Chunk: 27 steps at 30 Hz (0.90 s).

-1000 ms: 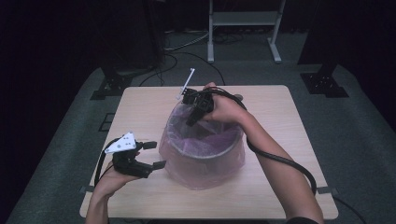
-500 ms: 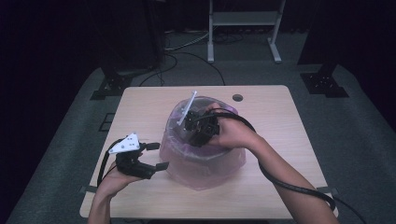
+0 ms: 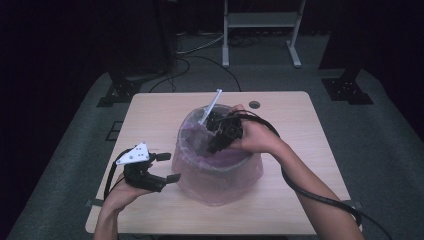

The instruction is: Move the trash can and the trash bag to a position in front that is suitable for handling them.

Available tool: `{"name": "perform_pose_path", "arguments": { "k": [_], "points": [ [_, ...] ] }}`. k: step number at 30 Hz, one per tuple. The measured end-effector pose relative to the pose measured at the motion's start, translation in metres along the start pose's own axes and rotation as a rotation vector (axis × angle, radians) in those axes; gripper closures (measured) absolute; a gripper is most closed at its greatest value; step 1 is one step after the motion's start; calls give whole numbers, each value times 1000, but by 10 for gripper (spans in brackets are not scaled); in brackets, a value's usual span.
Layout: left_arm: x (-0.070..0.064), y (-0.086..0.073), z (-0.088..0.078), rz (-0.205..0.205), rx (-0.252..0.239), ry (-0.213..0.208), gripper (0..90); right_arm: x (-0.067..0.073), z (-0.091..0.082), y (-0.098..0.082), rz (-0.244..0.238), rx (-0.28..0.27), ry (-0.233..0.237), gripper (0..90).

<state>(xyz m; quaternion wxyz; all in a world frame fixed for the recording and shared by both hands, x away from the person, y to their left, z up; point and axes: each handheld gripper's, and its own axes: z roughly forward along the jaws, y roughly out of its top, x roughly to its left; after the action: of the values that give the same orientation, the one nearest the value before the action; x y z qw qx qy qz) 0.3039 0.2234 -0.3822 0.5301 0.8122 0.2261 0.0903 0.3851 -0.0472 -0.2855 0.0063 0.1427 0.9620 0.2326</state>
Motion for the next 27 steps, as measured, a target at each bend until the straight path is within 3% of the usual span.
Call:
{"name": "perform_pose_path", "arguments": {
  "k": [7,10,19,27],
  "points": [
    [1,0,0,-3,-1,-3,162,-49,4,-8,114,36,-62,724],
    [1,-1,1,-6,0,-4,161,-58,6,-8,140,37,-82,713],
    [2,-1,-2,-6,-3,-2,161,-77,13,-5,155,74,-117,719],
    [2,0,-3,-5,-7,-2,161,-78,15,-2,140,63,-112,700]
  ]
}}
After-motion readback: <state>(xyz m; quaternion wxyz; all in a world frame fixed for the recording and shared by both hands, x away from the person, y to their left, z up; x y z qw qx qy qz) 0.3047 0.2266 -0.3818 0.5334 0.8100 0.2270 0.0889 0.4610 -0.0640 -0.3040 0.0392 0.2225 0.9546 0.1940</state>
